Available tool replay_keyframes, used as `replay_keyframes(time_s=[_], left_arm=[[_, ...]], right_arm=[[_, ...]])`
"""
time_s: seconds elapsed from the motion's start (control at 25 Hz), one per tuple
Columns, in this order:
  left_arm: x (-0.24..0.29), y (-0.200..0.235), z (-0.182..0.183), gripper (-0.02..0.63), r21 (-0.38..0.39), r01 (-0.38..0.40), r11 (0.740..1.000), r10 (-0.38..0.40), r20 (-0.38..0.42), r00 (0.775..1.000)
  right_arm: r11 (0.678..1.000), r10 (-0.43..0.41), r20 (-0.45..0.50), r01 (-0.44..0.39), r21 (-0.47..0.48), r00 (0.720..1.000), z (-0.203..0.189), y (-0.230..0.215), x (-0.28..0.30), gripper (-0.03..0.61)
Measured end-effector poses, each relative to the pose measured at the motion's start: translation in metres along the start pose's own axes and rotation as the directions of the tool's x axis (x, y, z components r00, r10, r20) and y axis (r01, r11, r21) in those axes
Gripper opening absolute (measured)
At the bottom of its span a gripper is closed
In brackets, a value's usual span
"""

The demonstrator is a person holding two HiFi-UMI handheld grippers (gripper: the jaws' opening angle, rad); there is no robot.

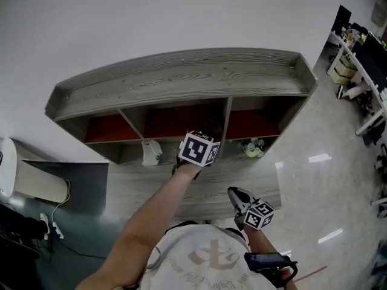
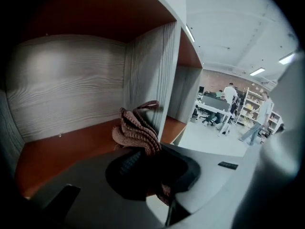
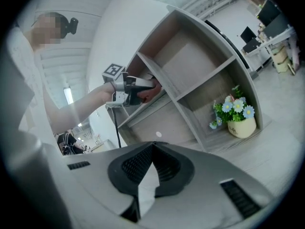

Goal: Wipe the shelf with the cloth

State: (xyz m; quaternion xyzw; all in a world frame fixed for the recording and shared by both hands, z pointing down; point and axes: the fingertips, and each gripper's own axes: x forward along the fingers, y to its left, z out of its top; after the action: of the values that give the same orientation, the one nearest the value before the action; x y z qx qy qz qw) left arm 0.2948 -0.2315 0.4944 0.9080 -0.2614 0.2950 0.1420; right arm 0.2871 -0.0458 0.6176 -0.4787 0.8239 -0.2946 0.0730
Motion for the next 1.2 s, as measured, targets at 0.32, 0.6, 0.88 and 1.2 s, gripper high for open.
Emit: replay_keyframes(time_s=[0.32,0.6,0.88,1.2], left_arm=[[-0.028,-0.024,-0.049,0.067,-0.029,0.048,0.998,-0.047,0.051,0.998],[-0.049,-0.038,-0.099,0.067,-0.064,0.076,0.995,-0.069,0.103,0.992],[-0.056,-0.058,-0.103,0.067,-0.047,0.077,0.996,-0.071,0.131,0.989],[-0.025,-0.094,-0.077,0.067,0.027,0.053,0.998,-0.056,0.126,0.990]], right_arm=[[0.997,-0.082,0.031,0.082,-0.008,0.996,-0.001,0.013,-0.017,0.005],[0.990,-0.137,0.040,0.137,-0.016,0.990,-0.014,0.020,-0.036,0.005],[0.988,-0.147,0.054,0.149,-0.032,0.988,-0.008,0.017,-0.046,0.005],[0.990,-0.127,0.058,0.130,-0.046,0.990,0.015,-0.013,-0.064,0.005]])
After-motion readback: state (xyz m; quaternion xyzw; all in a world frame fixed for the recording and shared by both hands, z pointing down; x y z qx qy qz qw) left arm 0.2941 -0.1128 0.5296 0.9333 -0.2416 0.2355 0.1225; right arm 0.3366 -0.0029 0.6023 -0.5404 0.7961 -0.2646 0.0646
